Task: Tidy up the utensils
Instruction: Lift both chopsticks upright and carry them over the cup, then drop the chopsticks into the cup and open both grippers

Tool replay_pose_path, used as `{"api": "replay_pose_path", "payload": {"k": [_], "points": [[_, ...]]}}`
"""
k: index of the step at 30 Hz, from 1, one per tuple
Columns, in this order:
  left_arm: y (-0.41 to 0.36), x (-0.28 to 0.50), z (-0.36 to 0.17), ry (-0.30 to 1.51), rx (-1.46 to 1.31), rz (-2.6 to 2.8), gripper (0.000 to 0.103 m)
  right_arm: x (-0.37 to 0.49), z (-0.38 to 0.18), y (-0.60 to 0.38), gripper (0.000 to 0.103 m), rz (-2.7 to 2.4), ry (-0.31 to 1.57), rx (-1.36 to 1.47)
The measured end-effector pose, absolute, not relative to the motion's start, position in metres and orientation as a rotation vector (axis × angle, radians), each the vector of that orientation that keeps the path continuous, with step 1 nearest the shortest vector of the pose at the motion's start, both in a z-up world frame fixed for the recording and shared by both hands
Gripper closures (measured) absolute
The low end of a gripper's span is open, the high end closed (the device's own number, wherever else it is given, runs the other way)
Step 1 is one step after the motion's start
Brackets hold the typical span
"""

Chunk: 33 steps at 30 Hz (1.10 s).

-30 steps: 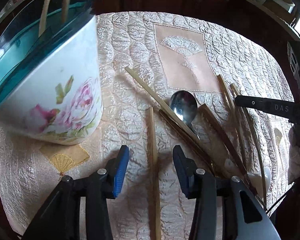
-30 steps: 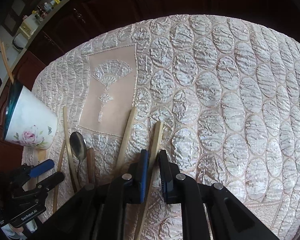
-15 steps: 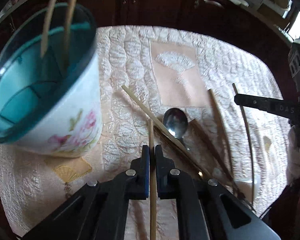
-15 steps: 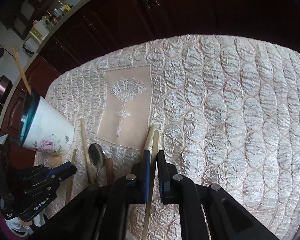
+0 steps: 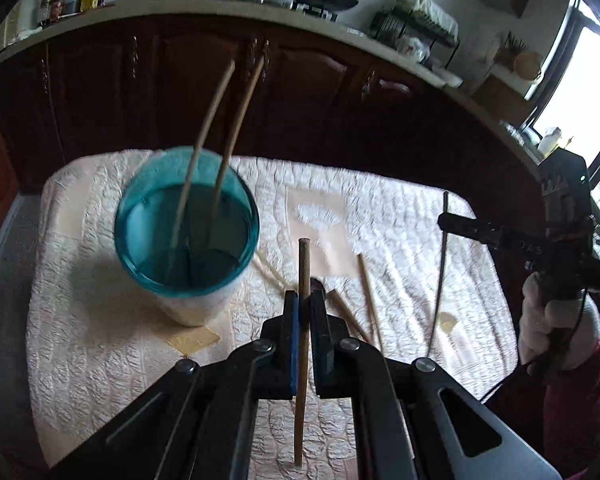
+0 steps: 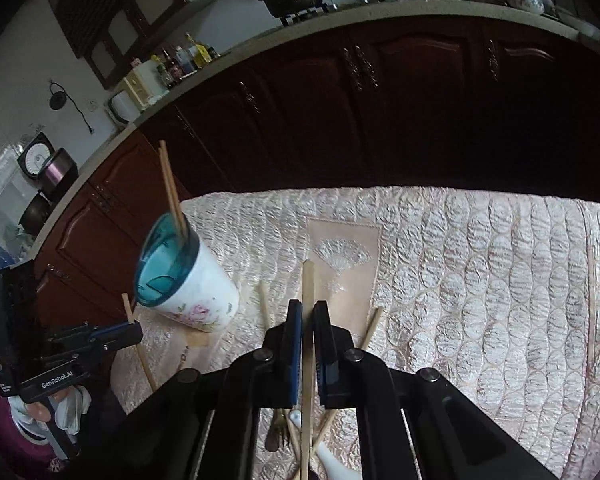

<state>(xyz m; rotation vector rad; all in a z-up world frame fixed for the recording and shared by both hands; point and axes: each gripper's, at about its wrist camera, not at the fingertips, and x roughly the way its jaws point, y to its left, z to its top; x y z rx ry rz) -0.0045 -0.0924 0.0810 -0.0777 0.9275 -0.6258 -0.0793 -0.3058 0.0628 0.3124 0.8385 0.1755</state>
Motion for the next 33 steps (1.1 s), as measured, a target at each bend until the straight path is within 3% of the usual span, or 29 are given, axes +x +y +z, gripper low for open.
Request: {"api": "replay_pose_path", "payload": {"k": [12, 18, 25, 33], "points": [[-0.037, 0.007, 0.198, 0.72, -0.152, -0.63, 0.098, -0.056, 0.175, -0.258, 0.096, 0.291, 0.607, 0.282], [-0.023, 0.035, 0.228, 0.656, -0.129, -0.553, 0.098, -0.021, 0.201, -0.218, 0.096, 0.281, 0.503, 0.252], [-0.017, 0.067, 0.219, 0.67, -0.066, -0.456, 0.098, 0.027, 0.196, -0.178, 0.096, 0.234, 0.455, 0.22], [-0.027, 0.097, 0.155, 0.768, -0.008, -0.393, 0.098, 0.058, 0.147, -0.16, 0.096, 0.21, 0.5, 0.185]]}}
